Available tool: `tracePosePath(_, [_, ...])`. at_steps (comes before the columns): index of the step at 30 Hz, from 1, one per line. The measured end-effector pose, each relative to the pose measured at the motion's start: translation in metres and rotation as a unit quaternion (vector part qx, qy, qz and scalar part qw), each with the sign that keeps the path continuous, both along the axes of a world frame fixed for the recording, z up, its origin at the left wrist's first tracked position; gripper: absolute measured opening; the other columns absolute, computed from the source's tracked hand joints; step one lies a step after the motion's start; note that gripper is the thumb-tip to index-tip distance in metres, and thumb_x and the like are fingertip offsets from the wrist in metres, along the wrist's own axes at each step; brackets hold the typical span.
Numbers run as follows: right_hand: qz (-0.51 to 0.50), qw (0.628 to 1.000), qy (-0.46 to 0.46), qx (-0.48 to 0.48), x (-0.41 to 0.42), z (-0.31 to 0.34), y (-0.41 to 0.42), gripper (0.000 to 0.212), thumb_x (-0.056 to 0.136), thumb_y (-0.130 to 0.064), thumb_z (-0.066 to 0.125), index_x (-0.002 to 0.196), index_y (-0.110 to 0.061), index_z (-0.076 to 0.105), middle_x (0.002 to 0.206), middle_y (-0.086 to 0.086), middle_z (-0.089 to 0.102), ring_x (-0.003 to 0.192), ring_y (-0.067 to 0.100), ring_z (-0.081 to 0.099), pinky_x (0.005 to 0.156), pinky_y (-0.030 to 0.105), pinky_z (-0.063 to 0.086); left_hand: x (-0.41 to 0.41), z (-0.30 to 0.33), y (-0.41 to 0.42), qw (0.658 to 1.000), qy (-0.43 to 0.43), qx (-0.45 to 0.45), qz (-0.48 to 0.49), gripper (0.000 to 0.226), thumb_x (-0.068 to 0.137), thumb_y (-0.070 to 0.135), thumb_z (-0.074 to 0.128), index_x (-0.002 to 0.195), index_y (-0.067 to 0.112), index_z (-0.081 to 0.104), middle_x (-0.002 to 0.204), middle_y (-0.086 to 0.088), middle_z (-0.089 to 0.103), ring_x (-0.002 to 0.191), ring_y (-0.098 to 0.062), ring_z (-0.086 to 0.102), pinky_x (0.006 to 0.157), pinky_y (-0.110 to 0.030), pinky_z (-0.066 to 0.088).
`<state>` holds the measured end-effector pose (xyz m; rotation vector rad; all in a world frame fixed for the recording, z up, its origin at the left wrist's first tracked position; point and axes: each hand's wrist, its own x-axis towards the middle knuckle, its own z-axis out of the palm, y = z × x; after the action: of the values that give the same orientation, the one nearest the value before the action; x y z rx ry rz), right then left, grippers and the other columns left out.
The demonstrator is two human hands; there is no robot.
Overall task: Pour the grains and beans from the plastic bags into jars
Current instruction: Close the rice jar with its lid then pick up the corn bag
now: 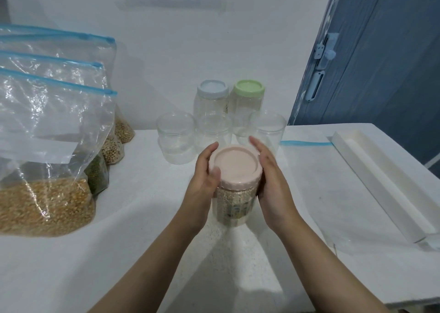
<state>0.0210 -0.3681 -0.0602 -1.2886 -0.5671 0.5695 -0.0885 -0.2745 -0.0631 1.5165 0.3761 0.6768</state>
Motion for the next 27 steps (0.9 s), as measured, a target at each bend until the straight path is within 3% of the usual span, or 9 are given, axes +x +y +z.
tracePosePath(2, [-0.001,1.0,0.006,-0.003,0.001,0.004,0.0,0.033,0.106,-0.031,0.037,0.12,-0.029,0.067,0.121,-0.005,0.07,0.117,0.013,0.063,0.101,0.036,0.049,0.0,0.001,-0.001,1.0,-0.002,0.005,-0.002,0.062,0.082,0.046,0.061,0.138,0.035,0.037,0.122,0.023,0.06,0.116,0.003,0.057,0.09,-0.018,0.049])
tracePosePath(5, [-0.021,1.0,0.002,-0.006,0.0,0.006,0.001,0.031,0.107,-0.026,0.036,0.112,-0.022,0.067,0.111,-0.002,0.072,0.108,0.014,0.066,0.09,0.032,0.051,-0.001,0.002,-0.004,1.0,-0.014,-0.002,-0.016,0.057,0.088,0.032,0.054,0.141,0.031,0.033,0.124,0.016,0.058,0.114,0.003,0.059,0.09,-0.016,0.048])
tracePosePath(11, [-0.023,1.0,-0.004,-0.007,-0.006,0.005,0.004,0.032,0.107,-0.031,0.033,0.115,-0.017,0.06,0.109,-0.002,0.069,0.098,0.007,0.066,0.076,0.02,0.053,0.0,0.003,-0.003,1.0,-0.003,0.002,-0.013,0.053,0.088,0.034,0.048,0.139,0.037,0.035,0.12,0.021,0.06,0.113,0.002,0.058,0.089,-0.016,0.048])
tracePosePath(17, [-0.012,1.0,-0.013,0.002,-0.011,0.008,0.009,0.031,0.108,-0.034,0.03,0.113,-0.021,0.058,0.098,-0.01,0.069,0.088,0.001,0.066,0.07,0.015,0.051,0.014,0.006,-0.013,0.993,-0.012,-0.01,0.117,0.034,0.086,0.034,0.043,0.117,0.044,0.052,0.1,0.027,0.066,0.094,0.002,0.064,0.079,-0.024,0.051])
tracePosePath(20, [0.005,0.999,-0.041,-0.001,-0.01,0.022,0.016,0.03,0.107,-0.039,0.032,0.115,-0.022,0.056,0.099,-0.014,0.068,0.091,0.0,0.065,0.074,0.019,0.053,0.018,0.018,-0.008,0.987,-0.031,-0.015,0.159,0.032,0.087,0.034,0.043,0.116,0.036,0.056,0.101,0.018,0.067,0.095,-0.003,0.065,0.081,-0.027,0.051])
tracePosePath(23, [0.022,0.997,-0.075,0.022,-0.006,0.052,0.034,0.027,0.107,-0.036,0.036,0.115,-0.023,0.057,0.109,-0.003,0.067,0.099,0.008,0.064,0.087,0.03,0.054,0.02,0.049,0.005,0.979,-0.072,-0.008,0.189,0.035,0.085,0.029,0.043,0.117,0.029,0.057,0.104,0.01,0.065,0.093,-0.002,0.064,0.077,-0.023,0.051])
tracePosePath(27, [0.035,0.991,-0.099,0.08,-0.002,0.105,0.071,0.024,0.107,-0.03,0.036,0.11,-0.028,0.06,0.105,-0.008,0.065,0.093,-0.002,0.062,0.085,0.023,0.052,0.026,0.101,0.038,0.962,-0.114,0.031,0.246,0.03,0.096,0.015,0.04,0.12,0.02,0.057,0.102,0.008,0.062,0.085,0.003,0.06,0.07,-0.016,0.048])
